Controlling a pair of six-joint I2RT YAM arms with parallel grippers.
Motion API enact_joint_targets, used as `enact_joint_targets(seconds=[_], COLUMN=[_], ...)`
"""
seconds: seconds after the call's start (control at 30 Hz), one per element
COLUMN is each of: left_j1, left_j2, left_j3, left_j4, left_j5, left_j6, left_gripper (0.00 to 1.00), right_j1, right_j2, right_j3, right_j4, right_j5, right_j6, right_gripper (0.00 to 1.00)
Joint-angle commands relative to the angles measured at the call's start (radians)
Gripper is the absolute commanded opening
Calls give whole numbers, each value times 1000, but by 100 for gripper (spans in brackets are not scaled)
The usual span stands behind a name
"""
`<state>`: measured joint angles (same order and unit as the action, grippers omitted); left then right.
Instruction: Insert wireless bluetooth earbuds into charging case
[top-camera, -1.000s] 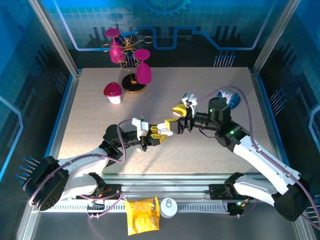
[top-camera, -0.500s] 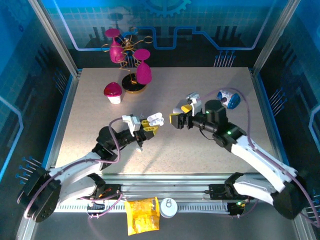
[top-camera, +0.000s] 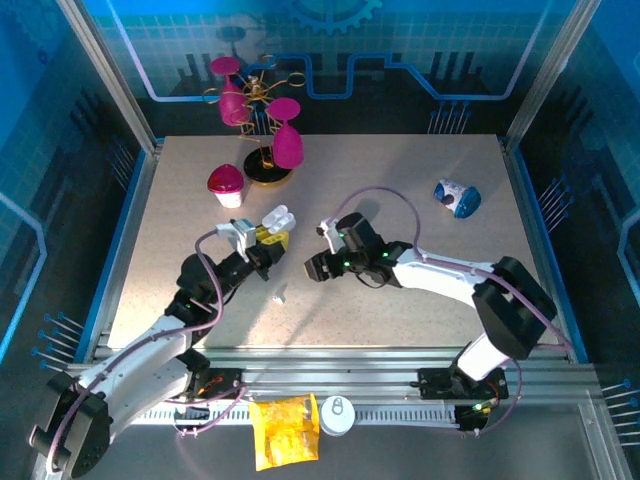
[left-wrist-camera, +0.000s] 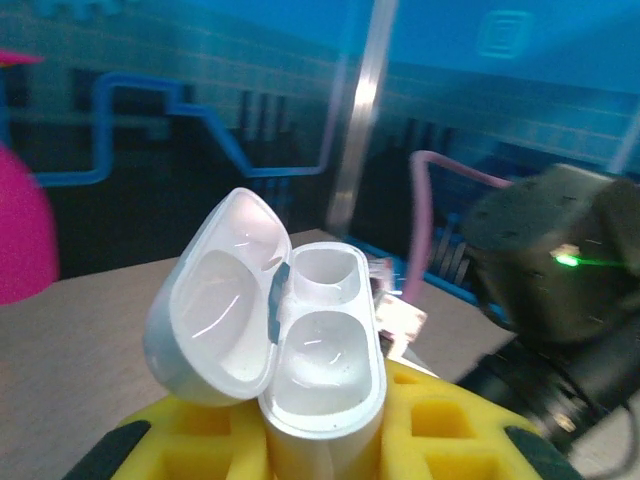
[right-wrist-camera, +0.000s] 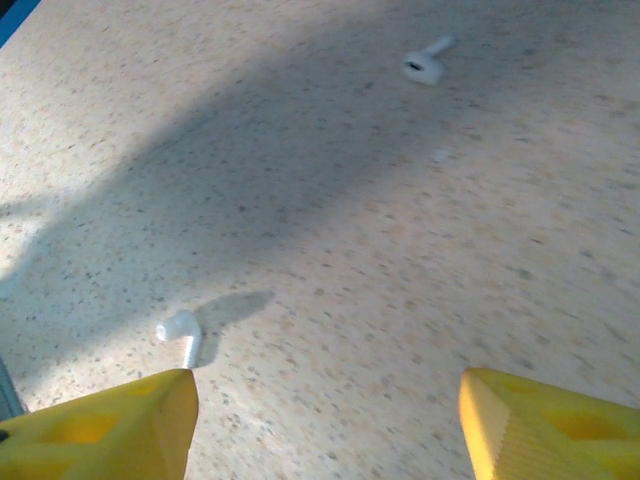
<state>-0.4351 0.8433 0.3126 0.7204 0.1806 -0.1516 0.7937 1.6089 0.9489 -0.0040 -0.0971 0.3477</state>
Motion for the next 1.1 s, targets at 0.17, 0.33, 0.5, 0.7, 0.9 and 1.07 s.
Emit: enact_joint_targets(seconds=[0.17, 0.33, 0.5, 0.7, 0.9, 1.07], left_j1=[79, 162, 207, 237, 240, 240], left_j2=[-30, -41, -67, -86, -86, -82], left_j3=[-4, -10, -21, -23, -24, -23], left_j4=[-141, -226, -284, -319, -318, -322], left_j5=[-267, -320, -357, -356, -342, -336], left_j6=[-75, -156, -193, -202, -199, -197], left_gripper=[15, 15, 15, 15, 15, 15], right_j1=[149, 214, 253, 283, 294, 297], right_j2=[186, 284, 358, 431, 478, 504], right_j3=[196, 300, 389, 482, 526, 541], right_j4=[-45, -161, -271, -378, -424, -429], right_j5=[42, 128, 190, 241, 232, 208], right_j6=[43, 48, 39, 23, 28, 28], right_gripper=[65, 61, 53, 42, 38, 34])
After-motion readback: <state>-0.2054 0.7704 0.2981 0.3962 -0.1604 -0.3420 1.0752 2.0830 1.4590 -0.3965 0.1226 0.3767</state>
